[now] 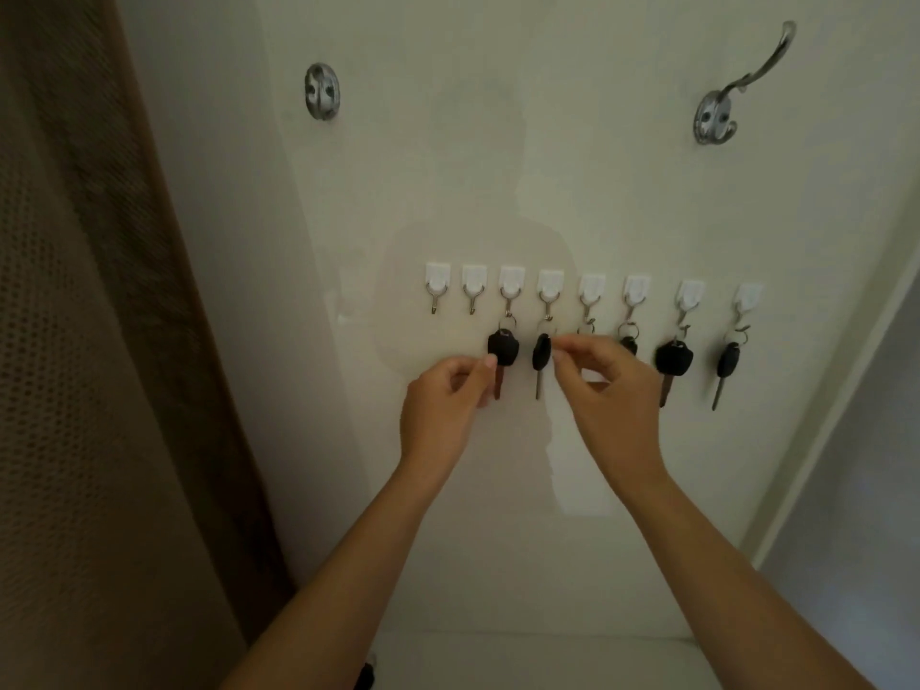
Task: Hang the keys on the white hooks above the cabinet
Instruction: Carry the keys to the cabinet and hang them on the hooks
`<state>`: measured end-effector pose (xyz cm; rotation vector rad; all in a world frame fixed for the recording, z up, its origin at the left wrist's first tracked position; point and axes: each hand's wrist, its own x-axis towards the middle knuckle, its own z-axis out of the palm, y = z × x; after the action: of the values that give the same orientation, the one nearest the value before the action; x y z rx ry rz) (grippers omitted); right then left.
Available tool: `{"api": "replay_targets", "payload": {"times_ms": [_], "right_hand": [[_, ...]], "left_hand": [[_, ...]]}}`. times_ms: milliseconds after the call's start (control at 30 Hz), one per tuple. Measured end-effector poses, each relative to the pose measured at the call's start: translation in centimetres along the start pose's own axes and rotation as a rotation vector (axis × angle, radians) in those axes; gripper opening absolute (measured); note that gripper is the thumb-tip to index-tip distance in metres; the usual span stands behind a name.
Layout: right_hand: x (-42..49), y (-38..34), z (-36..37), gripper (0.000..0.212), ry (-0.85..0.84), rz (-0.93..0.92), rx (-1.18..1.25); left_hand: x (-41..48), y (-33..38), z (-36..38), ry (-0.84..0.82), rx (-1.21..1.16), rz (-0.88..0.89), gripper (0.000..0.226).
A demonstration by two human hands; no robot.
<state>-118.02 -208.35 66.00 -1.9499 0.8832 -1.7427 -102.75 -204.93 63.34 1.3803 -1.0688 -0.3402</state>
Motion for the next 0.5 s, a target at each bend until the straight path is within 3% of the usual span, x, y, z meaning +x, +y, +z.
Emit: {"api": "replay_targets", "payload": {"times_ms": [100,233,333,500], "right_hand": [[-3.5,2.0,0.4,0.021,-0.080,-0.175,-0.223],[-7.7,5.1,1.1,0.032,-0.172,-0.240,-0.411],[-10.6,7.1,1.4,0.036,-0.256,-0.276,-0.458],[-15.4,10.1,1.8,0.040,-0.413,-0.283,-0.529]], "left_hand": [[-2.5,-2.4,-0.9,0.004,0.322,0.080,0.030],[-5.6,-6.6,-1.8,-0.032,0.683,0.282,0.039],[-7.9,-9.7,-2.3,-0.099,0.804,0.374,0.048],[-11.9,-14.5,-3.0,-0.217,0.904,0.338,0.055]]}}
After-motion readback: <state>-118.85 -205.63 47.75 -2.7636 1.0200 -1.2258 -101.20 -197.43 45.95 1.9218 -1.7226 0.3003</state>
